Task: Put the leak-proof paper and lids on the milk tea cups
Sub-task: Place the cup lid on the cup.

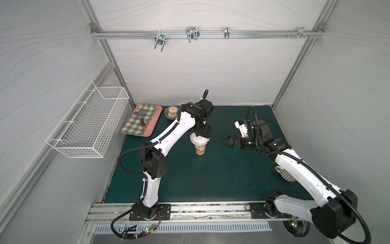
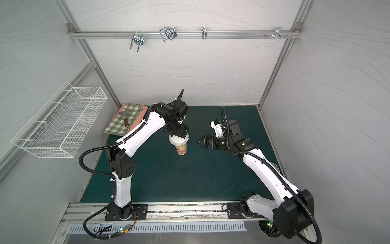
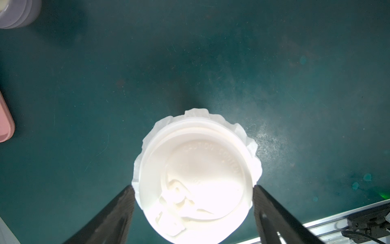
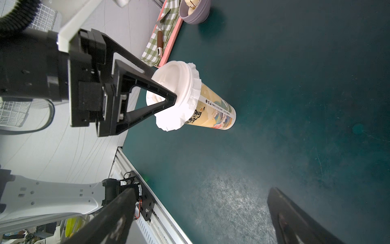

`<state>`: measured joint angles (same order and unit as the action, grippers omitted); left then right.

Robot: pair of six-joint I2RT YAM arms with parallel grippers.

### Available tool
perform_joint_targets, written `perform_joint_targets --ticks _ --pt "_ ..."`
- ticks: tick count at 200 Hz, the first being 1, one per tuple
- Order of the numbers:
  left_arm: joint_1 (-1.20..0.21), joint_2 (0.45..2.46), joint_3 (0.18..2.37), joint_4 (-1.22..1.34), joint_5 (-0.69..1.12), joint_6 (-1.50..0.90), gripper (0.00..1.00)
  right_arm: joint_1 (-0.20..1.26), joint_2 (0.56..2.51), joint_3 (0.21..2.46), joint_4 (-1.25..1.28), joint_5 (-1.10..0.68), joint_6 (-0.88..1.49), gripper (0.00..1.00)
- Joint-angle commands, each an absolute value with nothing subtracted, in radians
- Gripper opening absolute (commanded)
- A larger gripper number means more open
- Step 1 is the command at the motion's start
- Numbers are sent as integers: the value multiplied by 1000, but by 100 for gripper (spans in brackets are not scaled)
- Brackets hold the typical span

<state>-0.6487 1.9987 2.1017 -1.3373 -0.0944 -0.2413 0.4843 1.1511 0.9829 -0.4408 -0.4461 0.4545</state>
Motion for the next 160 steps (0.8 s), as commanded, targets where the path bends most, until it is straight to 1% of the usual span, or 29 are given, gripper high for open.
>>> perform_joint_targets --ticks 1,100,130,143,149,160 --pt "-645 1975 2137 -1359 -101 -244 89 492 1158 1017 -419 -448 462 99" --pt "-644 1920 2170 -1350 -59 -268 95 506 1213 1061 -406 -439 499 99" --pt "-613 1859 2158 -1305 12 -299 95 508 1265 1111 -422 -421 521 99" --pt "-584 1823 2123 -1268 68 -321 92 509 1293 1128 -409 -441 540 99" --pt "-564 1804 2096 -1244 100 -332 91 508 1307 1137 -400 -458 548 98" --pt "-524 1769 2031 -1189 168 -359 88 508 1339 1148 -379 -491 571 89"
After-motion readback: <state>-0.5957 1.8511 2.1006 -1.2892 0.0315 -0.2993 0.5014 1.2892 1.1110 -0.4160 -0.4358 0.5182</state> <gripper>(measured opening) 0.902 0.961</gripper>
